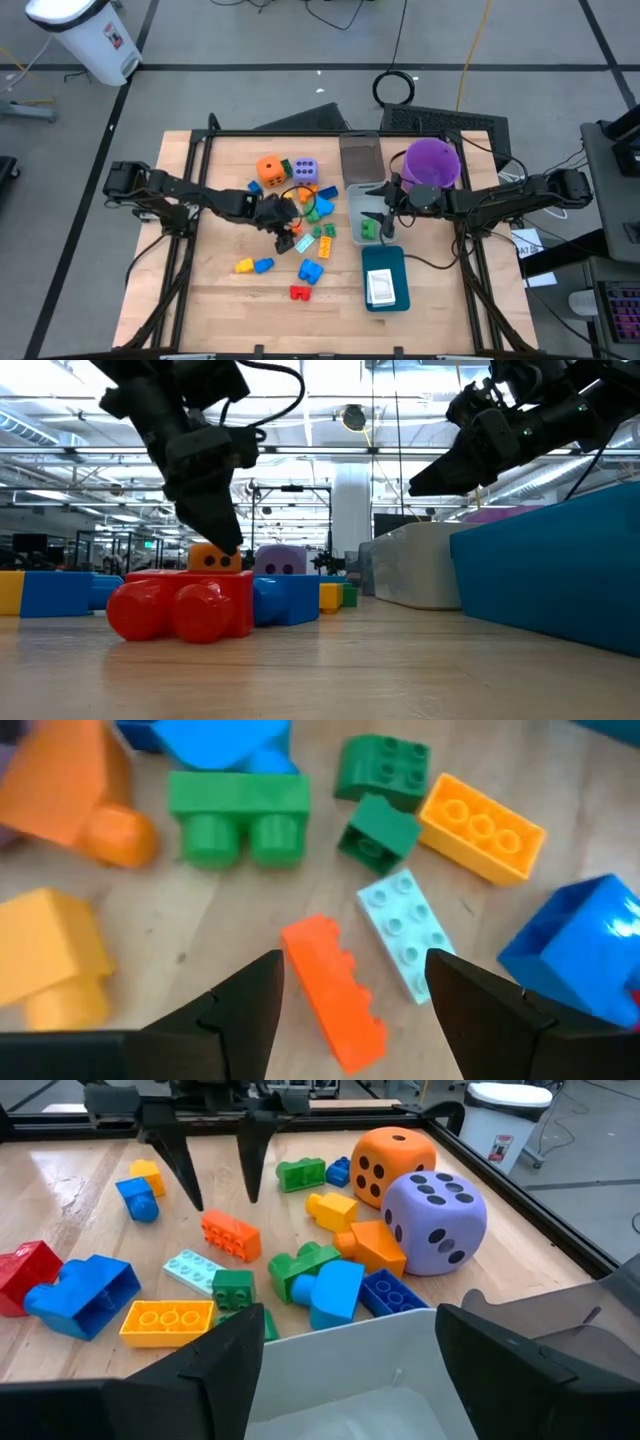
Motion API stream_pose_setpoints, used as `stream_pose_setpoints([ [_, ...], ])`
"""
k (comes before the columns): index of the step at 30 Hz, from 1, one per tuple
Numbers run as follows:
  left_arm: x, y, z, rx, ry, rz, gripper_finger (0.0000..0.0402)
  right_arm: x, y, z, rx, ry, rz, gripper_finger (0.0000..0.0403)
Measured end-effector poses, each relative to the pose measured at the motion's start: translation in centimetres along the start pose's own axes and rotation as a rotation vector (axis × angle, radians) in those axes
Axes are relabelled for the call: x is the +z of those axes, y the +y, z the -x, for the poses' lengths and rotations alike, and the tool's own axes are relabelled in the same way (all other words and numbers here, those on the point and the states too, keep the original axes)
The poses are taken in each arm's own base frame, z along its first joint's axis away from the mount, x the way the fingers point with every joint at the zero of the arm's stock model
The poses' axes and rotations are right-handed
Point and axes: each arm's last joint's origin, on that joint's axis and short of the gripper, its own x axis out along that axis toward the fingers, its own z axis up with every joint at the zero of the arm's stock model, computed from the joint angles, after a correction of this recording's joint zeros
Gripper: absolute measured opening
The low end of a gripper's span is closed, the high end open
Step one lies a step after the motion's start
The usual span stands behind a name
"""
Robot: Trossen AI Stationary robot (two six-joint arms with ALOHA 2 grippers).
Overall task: Pick & Place Toys
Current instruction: Put the orange game piece into the gray bin
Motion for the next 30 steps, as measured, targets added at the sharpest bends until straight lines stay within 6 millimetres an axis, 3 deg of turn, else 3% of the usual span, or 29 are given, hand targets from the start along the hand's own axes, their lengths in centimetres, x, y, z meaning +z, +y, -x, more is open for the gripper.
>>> stream_pose_setpoints([
  [6,-0.9,-0.9,-0.6,0.061,0.014,0.033,0.0253,0.0,0.0,0.0,0.001,0.001,-0.003,0.0267],
  [13,-2.3,-1.8,-3.0,0.077,0.095,0.017,0.0253,0.0,0.0,0.0,0.0,0.0,-0.003,0.0267],
  [21,-2.5,-1.0,-4.1,0.101,0.139,-0.005,0.0246,0.0,0.0,0.0,0.0,0.0,-0.003,0.0267],
  [25,-2.3,-0.8,-3.7,0.11,0.125,-0.029,0.0199,0.0,0.0,0.0,0.0,0.0,-0.001,0.0267],
  [30,-2.1,-0.4,-3.7,0.126,0.119,-0.099,0.0102,0.3,0.0,0.0,0.0,-0.036,0.029,0.0267],
])
